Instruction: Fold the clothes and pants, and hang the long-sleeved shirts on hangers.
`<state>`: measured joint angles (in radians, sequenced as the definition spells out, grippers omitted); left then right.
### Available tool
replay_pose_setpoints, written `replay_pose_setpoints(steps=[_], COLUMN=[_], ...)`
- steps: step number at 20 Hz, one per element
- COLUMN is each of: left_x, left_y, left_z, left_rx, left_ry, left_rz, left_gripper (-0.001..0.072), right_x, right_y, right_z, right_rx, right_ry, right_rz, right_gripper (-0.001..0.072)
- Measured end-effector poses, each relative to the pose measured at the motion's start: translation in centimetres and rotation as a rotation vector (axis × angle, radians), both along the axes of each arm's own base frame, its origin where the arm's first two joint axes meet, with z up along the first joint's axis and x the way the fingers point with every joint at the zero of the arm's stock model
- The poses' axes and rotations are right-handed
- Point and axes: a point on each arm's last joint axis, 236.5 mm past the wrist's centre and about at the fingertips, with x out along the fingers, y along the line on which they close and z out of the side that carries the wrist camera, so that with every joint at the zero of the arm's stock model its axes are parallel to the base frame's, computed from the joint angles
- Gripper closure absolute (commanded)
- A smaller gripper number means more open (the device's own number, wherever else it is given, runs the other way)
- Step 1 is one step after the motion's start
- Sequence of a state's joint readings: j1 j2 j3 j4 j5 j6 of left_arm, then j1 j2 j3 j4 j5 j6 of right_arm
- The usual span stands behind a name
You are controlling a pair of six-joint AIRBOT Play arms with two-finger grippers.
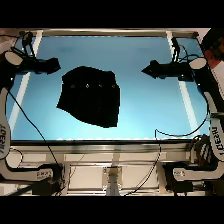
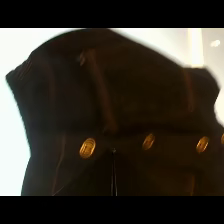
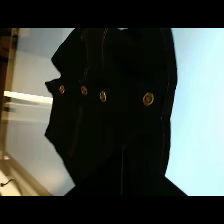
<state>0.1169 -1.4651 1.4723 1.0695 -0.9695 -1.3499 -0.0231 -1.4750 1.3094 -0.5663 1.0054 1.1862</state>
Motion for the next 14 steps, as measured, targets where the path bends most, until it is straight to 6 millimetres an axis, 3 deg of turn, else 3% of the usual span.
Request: replay_pose_setpoints(steps=[3,10,12,13,14], left_x=[-4.1,-13.8,-16.2,-17.3,-18.1], left_y=[1.1,2.2,2.9,3.1,3.3], left_z=[-1.6,-6.4,-7.8,-8.5,-9.0], left_rx=[0.014,-0.025,-0.052,-0.066,-0.076], left_ry=[0.075,0.248,0.292,0.318,0.334], left_rz=[0.014,0.105,0.164,0.191,0.214], left_gripper=[0.0673,0.0662,0.0465,0.0374,0.0354], right_x=[-3.0,-12.2,-14.6,-15.7,-16.9], right_y=[1.2,6.1,7.4,8.1,9.0], right_z=[-2.4,-7.0,-7.9,-8.3,-8.7], right_rx=[0.094,0.195,0.205,0.208,0.205], right_ry=[0.074,0.249,0.292,0.314,0.339], right_rz=[-0.016,0.024,0.036,0.046,0.060], right_gripper=[0.0696,0.0693,0.0676,0.0617,0.0473])
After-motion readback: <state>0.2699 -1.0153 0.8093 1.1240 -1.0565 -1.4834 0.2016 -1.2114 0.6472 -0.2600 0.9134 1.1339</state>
